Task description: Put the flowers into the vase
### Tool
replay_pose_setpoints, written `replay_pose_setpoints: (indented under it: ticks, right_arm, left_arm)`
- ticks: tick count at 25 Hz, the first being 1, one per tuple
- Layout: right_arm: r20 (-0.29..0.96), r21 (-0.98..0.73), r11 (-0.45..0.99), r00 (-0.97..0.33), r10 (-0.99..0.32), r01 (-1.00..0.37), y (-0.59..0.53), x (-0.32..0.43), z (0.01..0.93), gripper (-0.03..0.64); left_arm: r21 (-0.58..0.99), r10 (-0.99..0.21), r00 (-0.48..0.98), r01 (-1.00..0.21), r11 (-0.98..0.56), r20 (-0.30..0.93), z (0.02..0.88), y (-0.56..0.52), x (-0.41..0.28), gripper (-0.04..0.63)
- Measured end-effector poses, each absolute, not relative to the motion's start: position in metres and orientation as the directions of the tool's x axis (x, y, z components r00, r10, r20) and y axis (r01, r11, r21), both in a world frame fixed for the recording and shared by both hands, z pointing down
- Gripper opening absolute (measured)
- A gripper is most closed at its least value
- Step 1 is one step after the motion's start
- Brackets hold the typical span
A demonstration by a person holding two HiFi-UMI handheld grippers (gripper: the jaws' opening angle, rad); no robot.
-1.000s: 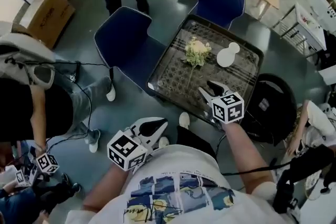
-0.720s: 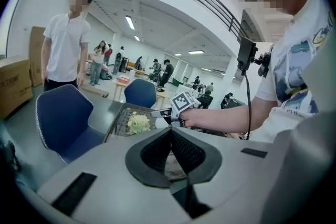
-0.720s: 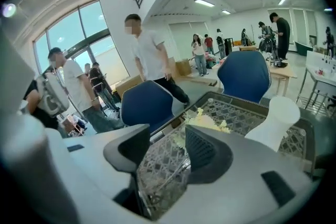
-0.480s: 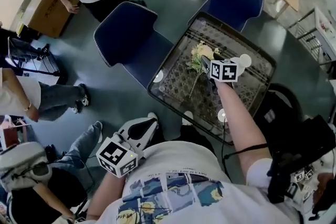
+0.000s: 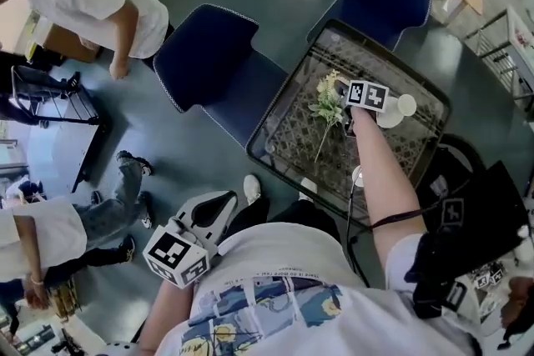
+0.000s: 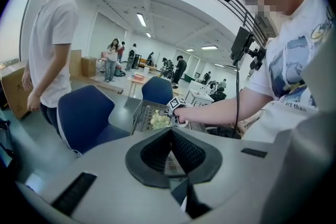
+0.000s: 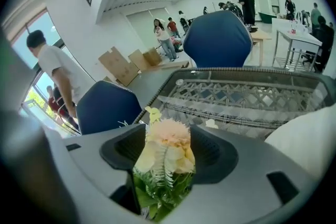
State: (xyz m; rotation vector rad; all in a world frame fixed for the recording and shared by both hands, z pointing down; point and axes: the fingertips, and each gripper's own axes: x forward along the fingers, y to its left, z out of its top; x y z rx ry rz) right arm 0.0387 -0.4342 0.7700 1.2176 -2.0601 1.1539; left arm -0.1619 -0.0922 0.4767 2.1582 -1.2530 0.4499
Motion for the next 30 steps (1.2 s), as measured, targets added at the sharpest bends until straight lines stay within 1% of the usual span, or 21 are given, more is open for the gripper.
replay_pose_setpoints:
  ticks: [4, 7, 9, 11, 13, 17, 20, 23, 30]
  right_arm:
    - [0.756, -0.433, 0.213, -0.482, -0.442, -0.876, -0.440, 0.035, 0.792, 0.245]
    - [0.768, -0.418, 0.207, -0.466, -0.439, -0.885, -0.443, 0.032, 0.785, 0.232]
    - [0.772, -0.391, 0.216, -0.447, -0.452, -0.895, -0.443, 0.031, 0.774, 0.136]
    - [0.772, -0.363, 0.237, -0.433, -0.465, -0.901, -0.440, 0.029, 0.765, 0.095]
    - [0.768, -0.334, 0.261, -0.422, -0.482, -0.906, -0.436, 0.028, 0.760, 0.075]
    - [0.740, -0.272, 0.332, -0.417, -0.527, -0.903, -0.425, 0.021, 0.739, 0.060]
    - [0.697, -0.245, 0.388, -0.440, -0.566, -0.888, -0.411, 0.010, 0.706, 0.057]
    - [0.645, -0.212, 0.439, -0.463, -0.608, -0.873, -0.402, 0.009, 0.665, 0.054]
    - [0.499, -0.123, 0.498, -0.487, -0.717, -0.859, -0.382, 0.028, 0.546, 0.052]
  left_arm:
    - [0.316, -0.669, 0.482, -0.876, -0.363, 0.566, 0.481, -0.097, -0.183, 0.009]
    - [0.320, -0.665, 0.477, -0.879, -0.354, 0.575, 0.471, -0.101, -0.199, 0.009]
    - [0.322, -0.662, 0.480, -0.877, -0.356, 0.576, 0.464, -0.104, -0.208, 0.009]
    - [0.320, -0.660, 0.488, -0.873, -0.369, 0.571, 0.461, -0.106, -0.214, 0.009]
    - [0.316, -0.658, 0.501, -0.866, -0.388, 0.563, 0.462, -0.109, -0.216, 0.009]
    - [0.311, -0.654, 0.537, -0.843, -0.439, 0.532, 0.463, -0.116, -0.218, 0.009]
    - [0.311, -0.643, 0.576, -0.816, -0.487, 0.505, 0.460, -0.118, -0.216, 0.009]
    - [0.319, -0.624, 0.623, -0.780, -0.538, 0.472, 0.457, -0.123, -0.203, 0.009]
    - [0.340, -0.572, 0.713, -0.699, -0.629, 0.406, 0.445, -0.129, -0.170, 0.009]
